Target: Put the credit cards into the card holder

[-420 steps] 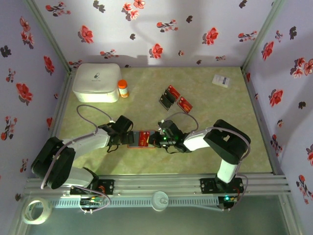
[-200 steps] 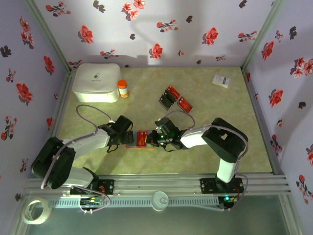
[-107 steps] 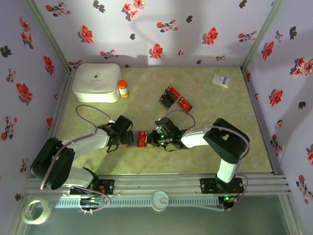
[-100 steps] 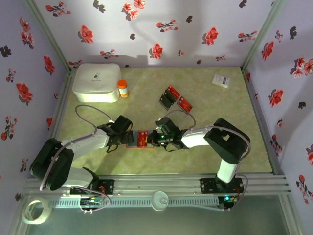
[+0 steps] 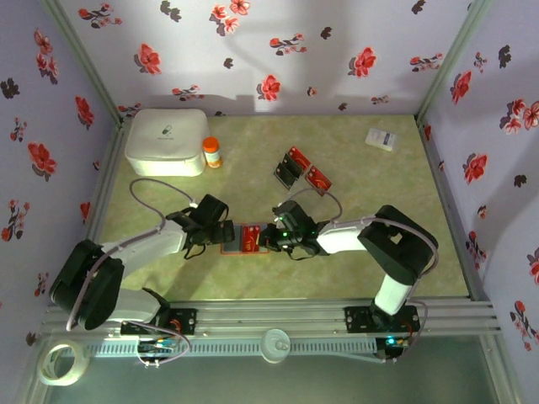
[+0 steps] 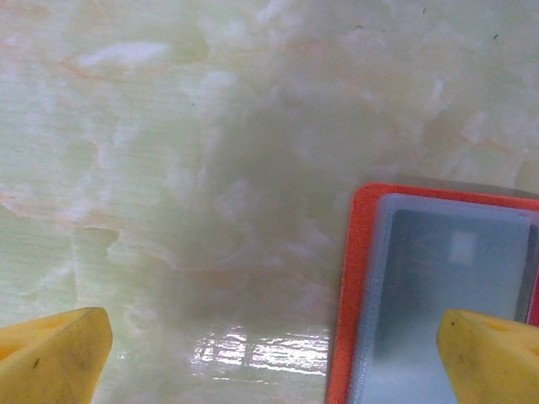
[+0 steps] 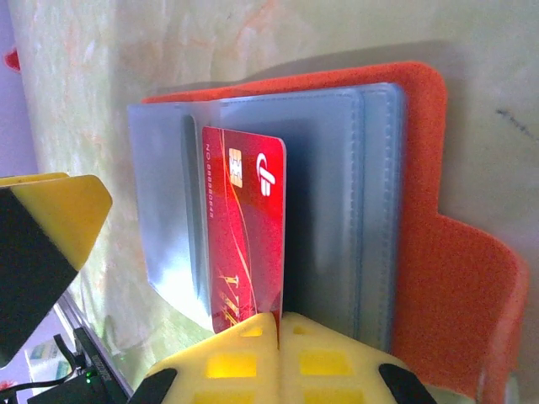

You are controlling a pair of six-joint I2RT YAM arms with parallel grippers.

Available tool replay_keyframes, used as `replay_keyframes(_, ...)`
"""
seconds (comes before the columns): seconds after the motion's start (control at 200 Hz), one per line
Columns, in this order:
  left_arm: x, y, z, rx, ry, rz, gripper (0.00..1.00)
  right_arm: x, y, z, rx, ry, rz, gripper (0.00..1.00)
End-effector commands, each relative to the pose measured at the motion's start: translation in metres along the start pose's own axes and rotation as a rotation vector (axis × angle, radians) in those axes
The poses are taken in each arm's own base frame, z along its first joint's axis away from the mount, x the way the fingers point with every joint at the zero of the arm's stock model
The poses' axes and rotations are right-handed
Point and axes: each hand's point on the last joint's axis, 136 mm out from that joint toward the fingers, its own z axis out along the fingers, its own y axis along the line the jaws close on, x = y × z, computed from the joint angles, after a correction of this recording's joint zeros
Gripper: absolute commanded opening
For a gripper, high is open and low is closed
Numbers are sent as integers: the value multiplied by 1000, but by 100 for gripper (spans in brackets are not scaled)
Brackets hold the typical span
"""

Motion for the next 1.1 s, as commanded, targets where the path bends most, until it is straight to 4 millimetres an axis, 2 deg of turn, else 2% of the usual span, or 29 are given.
replay_keyframes(0.0, 3, -1, 4, 3, 11, 25, 100, 5, -24, -7, 80, 2, 5, 0)
replay_keyframes(0.37, 21, 11, 16, -33, 39, 13, 100, 1, -26, -14, 95, 2, -17, 0)
replay_keyframes(0.715, -2, -13, -6, 39, -21, 35, 100, -3, -35, -21, 108, 39, -51, 0)
replay_keyframes(0.93, -6, -25, -2, 70, -21, 60, 100, -7, -23, -24, 88, 42, -74, 0)
replay_keyframes(1.095, -2, -31, 6, 95, -10, 80, 100, -10, -13, -28, 67, 31, -82, 0)
